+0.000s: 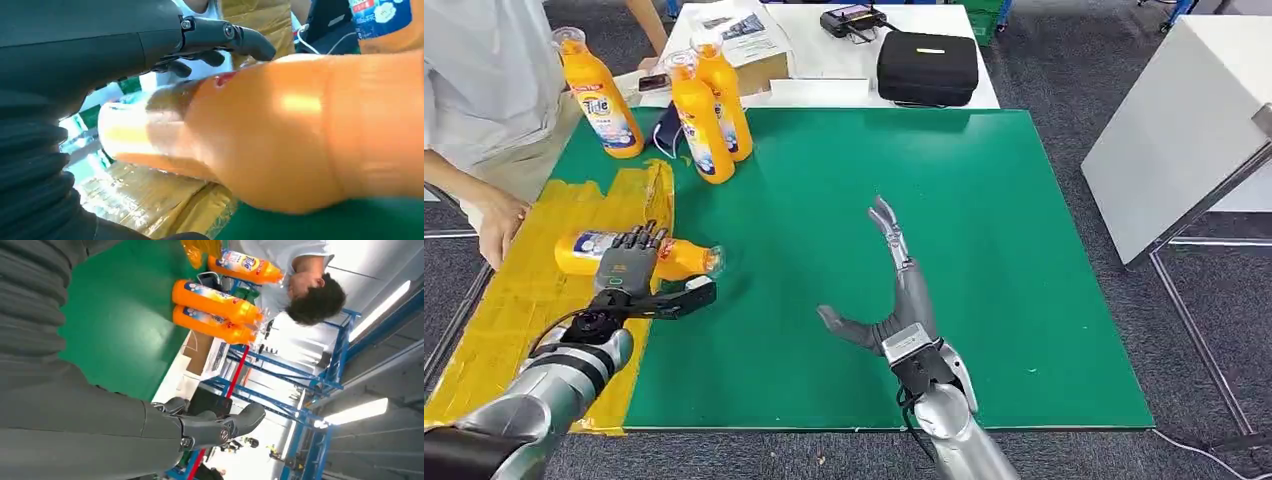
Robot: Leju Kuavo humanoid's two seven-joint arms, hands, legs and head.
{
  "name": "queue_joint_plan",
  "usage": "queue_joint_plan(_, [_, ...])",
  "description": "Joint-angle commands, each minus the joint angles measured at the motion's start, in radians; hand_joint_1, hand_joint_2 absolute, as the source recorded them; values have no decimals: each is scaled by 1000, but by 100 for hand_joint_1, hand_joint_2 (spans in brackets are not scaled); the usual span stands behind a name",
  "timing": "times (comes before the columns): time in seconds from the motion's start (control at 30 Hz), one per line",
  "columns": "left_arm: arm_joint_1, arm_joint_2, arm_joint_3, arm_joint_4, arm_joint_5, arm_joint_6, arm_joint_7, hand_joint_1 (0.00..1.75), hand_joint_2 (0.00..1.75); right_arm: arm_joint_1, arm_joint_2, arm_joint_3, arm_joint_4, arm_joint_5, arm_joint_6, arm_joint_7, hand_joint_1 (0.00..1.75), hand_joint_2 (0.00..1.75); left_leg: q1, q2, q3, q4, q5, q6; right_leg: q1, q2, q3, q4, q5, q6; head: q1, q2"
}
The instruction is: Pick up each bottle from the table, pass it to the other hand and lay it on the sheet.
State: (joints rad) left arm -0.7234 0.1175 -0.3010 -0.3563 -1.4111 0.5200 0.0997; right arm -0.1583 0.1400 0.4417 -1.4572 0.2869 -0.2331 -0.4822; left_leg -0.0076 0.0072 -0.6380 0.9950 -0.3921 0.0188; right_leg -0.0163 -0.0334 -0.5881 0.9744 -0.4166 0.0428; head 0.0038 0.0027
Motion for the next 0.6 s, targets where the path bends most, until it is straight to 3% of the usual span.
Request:
queue_joint_plan(0.03, [14,-43,128,6,44,123,-93,0,175,-21,-28,2,24,6,-12,5,0,175,2,-1,4,1,-2,-1,1,2,5,-1,-2,-1,0,0])
queue_joint_plan(0.17, [64,-102,242,-115,237,172,-316,0,175,11,-30,-19,-5,28,-37,4,0,175,2,-2,5,1,-3,-2,1,1,7,-1,-3,-2,0,0])
queue_joint_plan(0.37, [72,-101,239,-135,237,162,-311,0,175,15,-30,-22,-10,29,-37,5,0,175,1,-1,1,0,-1,-1,0,1,2,-1,-1,-1,0,0])
queue_joint_plan(0.43, [102,-120,282,-204,362,157,-430,0,175,26,-31,-30,-20,46,-50,4,0,175,1,-1,3,1,-2,-1,1,2,4,-1,-2,-2,0,0])
queue_joint_plan(0.5, [176,-134,292,-372,486,114,-512,0,175,61,-40,-46,-57,58,-61,7,0,175,1,-2,3,1,-2,-1,1,1,4,-1,-2,-2,0,0])
queue_joint_plan(0.53, [219,-131,278,-471,508,83,-493,0,175,72,-43,-53,-70,61,-63,8,0,175,1,-2,1,0,-1,-1,0,0,2,-2,-1,-1,0,0])
queue_joint_plan(0.6, [368,-135,278,-782,706,-6,-553,0,175,127,-58,-80,-122,78,-71,9,0,175,2,-3,5,1,-4,-2,1,0,6,-2,-3,-2,0,0])
